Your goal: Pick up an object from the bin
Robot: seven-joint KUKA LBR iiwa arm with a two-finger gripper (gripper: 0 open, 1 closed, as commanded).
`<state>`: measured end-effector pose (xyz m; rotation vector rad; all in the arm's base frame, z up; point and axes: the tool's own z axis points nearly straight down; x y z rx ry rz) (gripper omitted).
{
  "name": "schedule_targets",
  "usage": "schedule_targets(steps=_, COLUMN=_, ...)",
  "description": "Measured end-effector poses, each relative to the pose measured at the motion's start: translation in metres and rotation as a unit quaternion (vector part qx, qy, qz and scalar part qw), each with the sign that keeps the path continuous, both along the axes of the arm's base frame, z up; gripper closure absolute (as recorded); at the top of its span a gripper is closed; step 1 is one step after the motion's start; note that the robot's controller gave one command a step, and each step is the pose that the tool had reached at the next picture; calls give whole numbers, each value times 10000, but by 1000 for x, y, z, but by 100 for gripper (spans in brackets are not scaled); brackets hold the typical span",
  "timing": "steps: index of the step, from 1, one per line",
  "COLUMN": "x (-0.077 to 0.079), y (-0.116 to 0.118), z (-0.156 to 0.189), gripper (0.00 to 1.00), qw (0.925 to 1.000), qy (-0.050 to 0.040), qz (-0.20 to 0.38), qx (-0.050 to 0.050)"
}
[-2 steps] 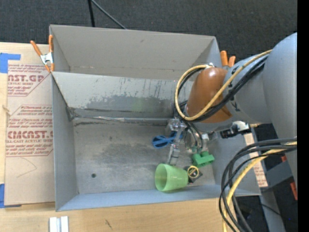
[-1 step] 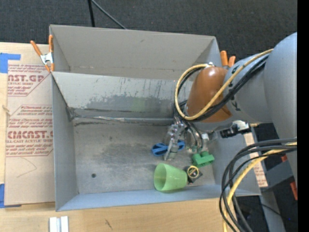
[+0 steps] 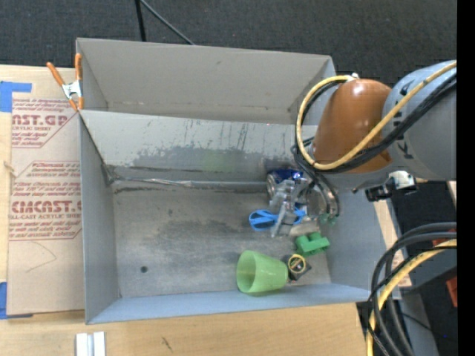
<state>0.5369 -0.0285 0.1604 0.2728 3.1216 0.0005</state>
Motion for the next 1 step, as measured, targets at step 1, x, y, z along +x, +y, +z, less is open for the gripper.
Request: schedule_targets(steps=1, x=-26, y=28, z=132, gripper=100, qw=10000, qy=-14, qz=-90, qx=7)
